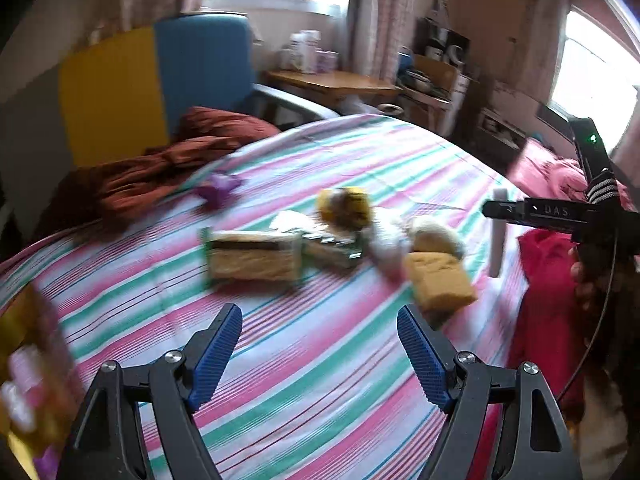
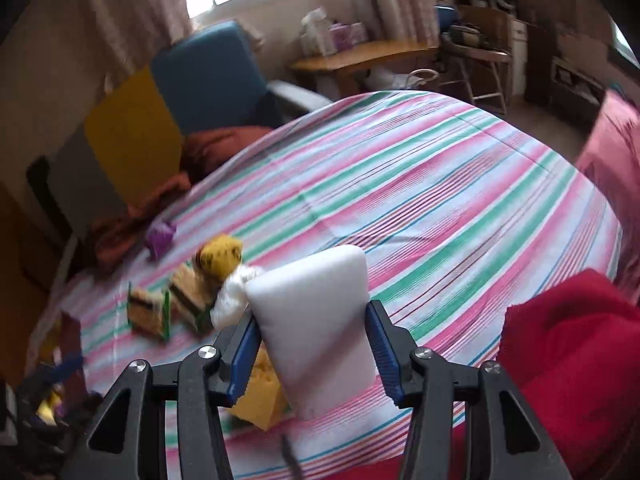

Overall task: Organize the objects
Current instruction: 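Grasp the white foam block with the right tool while the left tool grasps the yellow sponge, then carry the white block and yellow sponge over the gold tin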

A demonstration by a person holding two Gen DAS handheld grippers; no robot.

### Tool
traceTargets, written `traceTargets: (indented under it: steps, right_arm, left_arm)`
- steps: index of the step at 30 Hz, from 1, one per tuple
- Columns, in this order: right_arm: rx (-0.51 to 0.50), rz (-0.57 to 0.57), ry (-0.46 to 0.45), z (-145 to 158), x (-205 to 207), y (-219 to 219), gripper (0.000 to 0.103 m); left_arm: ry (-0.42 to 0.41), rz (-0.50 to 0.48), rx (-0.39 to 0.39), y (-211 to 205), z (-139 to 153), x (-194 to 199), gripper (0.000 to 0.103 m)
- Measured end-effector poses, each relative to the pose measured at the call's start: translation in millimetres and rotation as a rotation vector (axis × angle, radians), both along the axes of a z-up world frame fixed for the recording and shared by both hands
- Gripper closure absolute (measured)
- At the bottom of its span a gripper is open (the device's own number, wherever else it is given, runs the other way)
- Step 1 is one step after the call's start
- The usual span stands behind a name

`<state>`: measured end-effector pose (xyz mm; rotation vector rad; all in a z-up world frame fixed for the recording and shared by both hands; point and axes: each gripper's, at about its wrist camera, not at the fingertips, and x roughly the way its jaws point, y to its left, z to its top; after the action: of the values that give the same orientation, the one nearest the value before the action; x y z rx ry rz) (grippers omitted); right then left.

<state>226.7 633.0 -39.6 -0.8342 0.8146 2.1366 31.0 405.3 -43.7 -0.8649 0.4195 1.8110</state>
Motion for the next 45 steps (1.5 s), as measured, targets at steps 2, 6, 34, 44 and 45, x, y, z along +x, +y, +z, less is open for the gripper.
traceTargets:
  steps: [2, 6, 34, 44, 45]
  right_arm:
    - [-0.001, -0.034, 0.031, -0.5, 6.3, 3.7, 0.051]
    - [0.004, -0.095, 0.04, 1.2, 12.5, 5.4, 0.051]
    - [-0.011, -0.06, 0.037, -2.4, 10.1, 4.1, 0.051]
    - [0.019, -0.019, -0.035, -1.4, 0.5, -2.2, 0.051]
    - [0.021, -0.021, -0.04, -1.3, 0.3, -2.5, 0.051]
  left_arm:
    - [-0.007, -0.048, -0.003, 20.5, -3.9, 8.2, 0.023]
    - [-0.018, -0.13, -0.027, 59.6, -14.5, 28.1, 0.023]
    - [-0.079, -0.175, -0.144, 79.1, -65.0, 44.7, 0.04]
    - [-0.045, 0.001, -0.109, 6.1, -55.1, 19.6, 0.04]
    - [-0.039, 0.016, -0.106, -1.1, -53.5, 17.7, 0.04]
